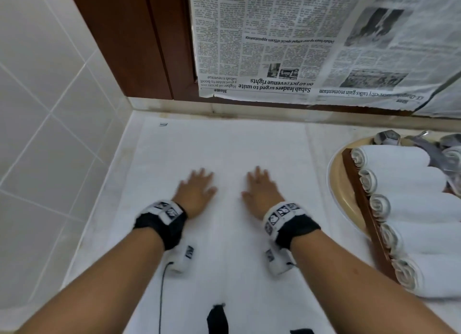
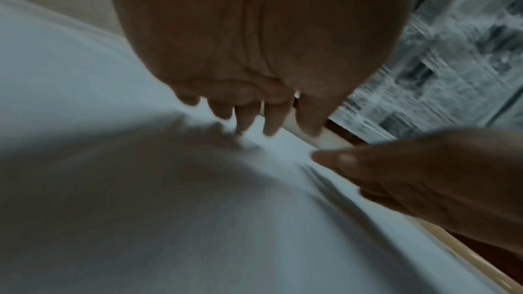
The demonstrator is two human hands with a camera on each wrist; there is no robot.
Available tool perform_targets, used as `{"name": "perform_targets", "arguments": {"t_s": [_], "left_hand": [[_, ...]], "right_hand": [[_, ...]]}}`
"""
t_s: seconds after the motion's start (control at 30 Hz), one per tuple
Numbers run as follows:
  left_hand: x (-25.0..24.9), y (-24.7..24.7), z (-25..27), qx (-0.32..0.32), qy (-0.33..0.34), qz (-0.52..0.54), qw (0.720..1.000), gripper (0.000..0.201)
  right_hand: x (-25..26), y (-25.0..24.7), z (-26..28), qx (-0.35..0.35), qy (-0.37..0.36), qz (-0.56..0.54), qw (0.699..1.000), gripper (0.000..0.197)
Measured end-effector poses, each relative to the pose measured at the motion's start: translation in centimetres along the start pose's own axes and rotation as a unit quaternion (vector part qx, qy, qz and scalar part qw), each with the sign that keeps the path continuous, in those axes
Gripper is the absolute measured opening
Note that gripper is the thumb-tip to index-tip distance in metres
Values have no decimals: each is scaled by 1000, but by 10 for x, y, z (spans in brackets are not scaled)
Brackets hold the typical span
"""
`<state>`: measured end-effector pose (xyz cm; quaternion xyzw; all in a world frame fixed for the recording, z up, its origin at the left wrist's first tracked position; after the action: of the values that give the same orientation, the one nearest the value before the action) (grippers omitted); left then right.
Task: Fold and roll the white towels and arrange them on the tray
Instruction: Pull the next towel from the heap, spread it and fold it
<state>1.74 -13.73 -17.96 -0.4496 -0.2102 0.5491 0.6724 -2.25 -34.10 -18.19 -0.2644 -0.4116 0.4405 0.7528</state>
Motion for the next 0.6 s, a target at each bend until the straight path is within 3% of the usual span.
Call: {"name": "perform_targets", "arguments": {"t_s": [0.07, 0.1, 0.17, 0.27, 0.33, 0.4, 0.47, 0.53, 0.6], "left_hand": [[-15, 20, 6, 71, 66, -36, 995, 69], [-5, 25, 10, 85, 68, -64, 992, 76], [39, 27, 22, 67, 3, -93, 993, 86], [113, 24, 48, 37, -129, -66, 989, 76], [126, 24, 58, 36, -167, -60, 983, 72], [91, 27, 58, 12, -140, -66, 988, 72], [32, 40, 61, 0, -59, -54, 997, 72], [-22, 60, 76, 26, 32, -31, 999, 68], [-37, 79, 104, 72, 69, -22, 995, 83]], "right_hand": [[12, 19, 9, 59, -24, -25, 998, 67], [4, 20, 14, 69, -20, -19, 997, 68], [-34, 9, 23, 58, 18, -3, 998, 69], [-108, -19, 40, 4, 126, -12, 992, 68], [-124, -28, 47, -31, 153, 9, 988, 68], [-94, -20, 48, -63, 97, 32, 993, 68], [-41, 4, 52, -52, 4, 28, 998, 70], [-7, 36, 65, 19, -54, -5, 998, 71], [-20, 57, 81, 78, -48, -5, 996, 75]]}}
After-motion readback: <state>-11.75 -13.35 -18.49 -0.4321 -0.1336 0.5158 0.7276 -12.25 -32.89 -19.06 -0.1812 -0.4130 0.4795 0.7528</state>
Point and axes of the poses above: each hand's wrist, its own z-axis away from the middle knuckle, its own y-axis out of the palm, x = y × z, the point moved 2 cm from there along -z, towards the middle knuckle, and after that the axes turned 13 degrees about -z, right-handed, at the moved point
